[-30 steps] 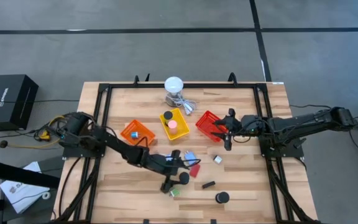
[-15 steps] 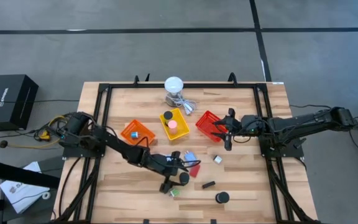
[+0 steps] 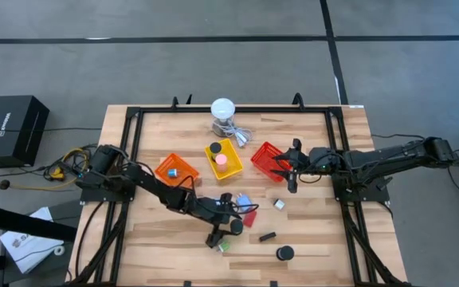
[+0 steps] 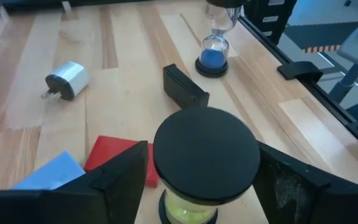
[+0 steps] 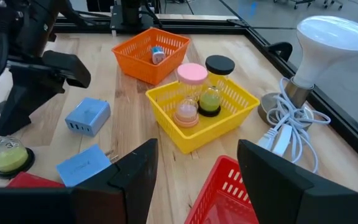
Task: Pick & Place Office items
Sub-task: Adjust the green hourglass
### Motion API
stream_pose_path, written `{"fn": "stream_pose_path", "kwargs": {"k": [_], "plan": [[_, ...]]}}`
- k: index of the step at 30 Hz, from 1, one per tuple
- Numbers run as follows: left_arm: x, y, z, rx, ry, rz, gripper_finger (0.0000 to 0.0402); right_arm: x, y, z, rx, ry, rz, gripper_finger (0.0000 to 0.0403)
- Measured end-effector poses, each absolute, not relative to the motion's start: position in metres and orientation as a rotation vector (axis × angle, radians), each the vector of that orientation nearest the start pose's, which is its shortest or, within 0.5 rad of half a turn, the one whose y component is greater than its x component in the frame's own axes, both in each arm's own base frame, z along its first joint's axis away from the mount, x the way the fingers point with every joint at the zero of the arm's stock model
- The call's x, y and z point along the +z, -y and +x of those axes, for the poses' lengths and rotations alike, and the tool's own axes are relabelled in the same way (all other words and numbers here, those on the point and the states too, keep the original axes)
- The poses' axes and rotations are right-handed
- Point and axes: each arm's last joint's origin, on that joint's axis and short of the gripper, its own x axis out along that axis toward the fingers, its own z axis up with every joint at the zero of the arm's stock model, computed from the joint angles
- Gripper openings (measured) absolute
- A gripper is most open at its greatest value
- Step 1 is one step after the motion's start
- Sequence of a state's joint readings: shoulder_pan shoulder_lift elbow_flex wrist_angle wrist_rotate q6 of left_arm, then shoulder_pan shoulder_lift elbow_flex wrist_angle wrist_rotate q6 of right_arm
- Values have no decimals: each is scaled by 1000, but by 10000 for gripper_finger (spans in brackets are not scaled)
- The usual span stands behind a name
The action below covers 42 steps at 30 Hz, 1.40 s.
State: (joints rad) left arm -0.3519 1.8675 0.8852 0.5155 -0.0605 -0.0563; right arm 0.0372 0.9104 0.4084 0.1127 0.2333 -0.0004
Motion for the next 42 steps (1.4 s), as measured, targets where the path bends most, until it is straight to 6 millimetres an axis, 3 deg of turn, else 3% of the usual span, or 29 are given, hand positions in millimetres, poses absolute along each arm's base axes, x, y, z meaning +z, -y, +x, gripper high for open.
{"fn": "stream_pose_path", "kwargs": {"k": [11, 20, 26, 34, 42], "plan": [[143, 126, 348, -274, -457, 38, 241, 210, 0, 191, -193, -386, -53, 211], [144, 123, 349, -264, -449, 31, 204, 210, 0, 191, -193, -386, -53, 211], [144, 117, 352, -249, -442, 25, 221, 210, 0, 191, -193, -386, -53, 211], [144, 108, 354, -226, -441, 20, 205, 210, 0, 191, -193, -386, -53, 211], [145, 108, 354, -229, -436, 20, 253, 214, -4, 191, -167, -398, -3, 211]]}}
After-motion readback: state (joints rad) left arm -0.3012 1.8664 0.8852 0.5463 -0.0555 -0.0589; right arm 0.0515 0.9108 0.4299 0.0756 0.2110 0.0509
